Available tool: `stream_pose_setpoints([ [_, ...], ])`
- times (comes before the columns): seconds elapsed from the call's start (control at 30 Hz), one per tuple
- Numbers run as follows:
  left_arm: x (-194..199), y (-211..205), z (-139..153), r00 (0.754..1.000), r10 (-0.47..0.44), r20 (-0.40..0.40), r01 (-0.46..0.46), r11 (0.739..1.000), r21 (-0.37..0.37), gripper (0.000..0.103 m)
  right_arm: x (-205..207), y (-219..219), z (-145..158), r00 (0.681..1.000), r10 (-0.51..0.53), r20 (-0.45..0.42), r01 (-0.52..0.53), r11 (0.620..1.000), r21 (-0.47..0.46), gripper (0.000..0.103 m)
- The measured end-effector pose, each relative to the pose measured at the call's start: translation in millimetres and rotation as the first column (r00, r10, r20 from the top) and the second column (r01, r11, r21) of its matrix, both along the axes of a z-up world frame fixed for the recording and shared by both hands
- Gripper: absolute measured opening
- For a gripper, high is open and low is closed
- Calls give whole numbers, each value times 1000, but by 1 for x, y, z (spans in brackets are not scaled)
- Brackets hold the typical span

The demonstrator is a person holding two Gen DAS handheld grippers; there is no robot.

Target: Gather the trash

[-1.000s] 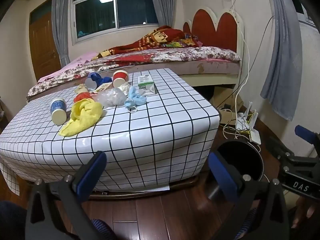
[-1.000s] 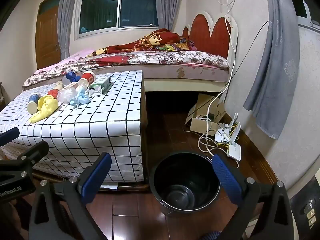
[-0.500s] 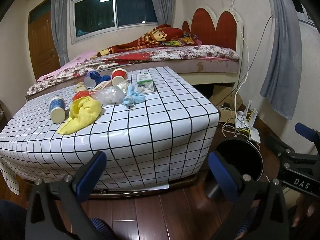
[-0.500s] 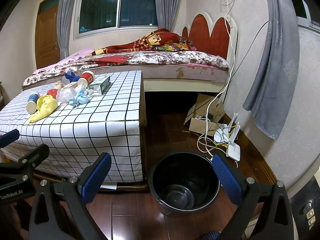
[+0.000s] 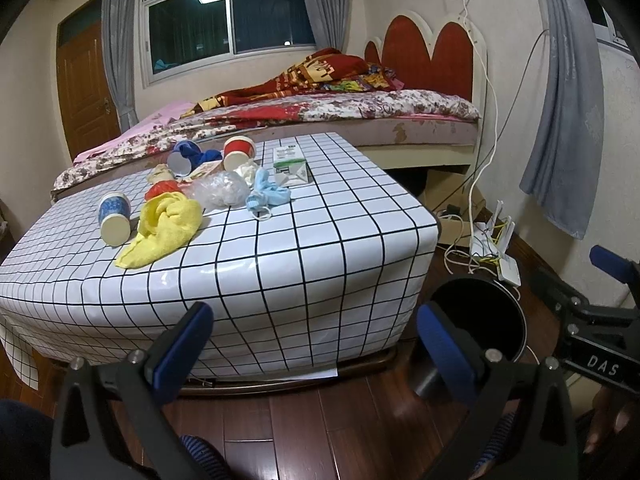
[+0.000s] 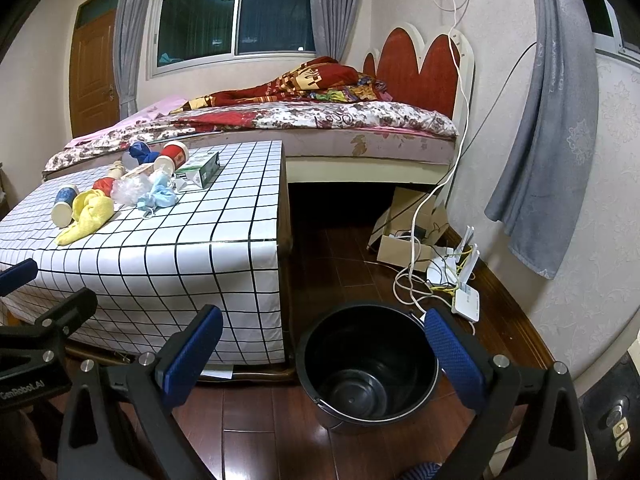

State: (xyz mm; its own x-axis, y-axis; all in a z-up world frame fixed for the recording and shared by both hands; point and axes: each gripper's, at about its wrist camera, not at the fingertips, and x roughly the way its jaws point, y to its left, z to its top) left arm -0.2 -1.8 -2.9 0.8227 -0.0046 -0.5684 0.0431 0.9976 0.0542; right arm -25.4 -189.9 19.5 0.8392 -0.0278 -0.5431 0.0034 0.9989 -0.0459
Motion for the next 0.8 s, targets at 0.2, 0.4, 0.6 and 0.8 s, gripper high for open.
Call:
stream_pose_setpoints([
  [0.2, 1, 0, 0, 1000, -3, -1, 3, 1000, -3, 102, 1, -2, 1, 1000, -1, 0, 1, 1000, 0, 102],
  [0.4, -1, -2, -2, 1000, -1, -2, 1, 1000, -2, 102, 0, -1, 2, 1000, 0, 0, 0, 1000, -2, 102],
  [0.6, -1, -2, -3, 1000, -2, -3, 2, 1000, -2, 102, 0, 0, 2, 1000, -1, 0, 1, 1000, -3, 102],
  [0.8, -1, -2, -3, 1000, -2, -1, 2, 1000, -2, 102, 0, -3, 2, 1000, -2, 0, 2, 1000, -2, 102],
])
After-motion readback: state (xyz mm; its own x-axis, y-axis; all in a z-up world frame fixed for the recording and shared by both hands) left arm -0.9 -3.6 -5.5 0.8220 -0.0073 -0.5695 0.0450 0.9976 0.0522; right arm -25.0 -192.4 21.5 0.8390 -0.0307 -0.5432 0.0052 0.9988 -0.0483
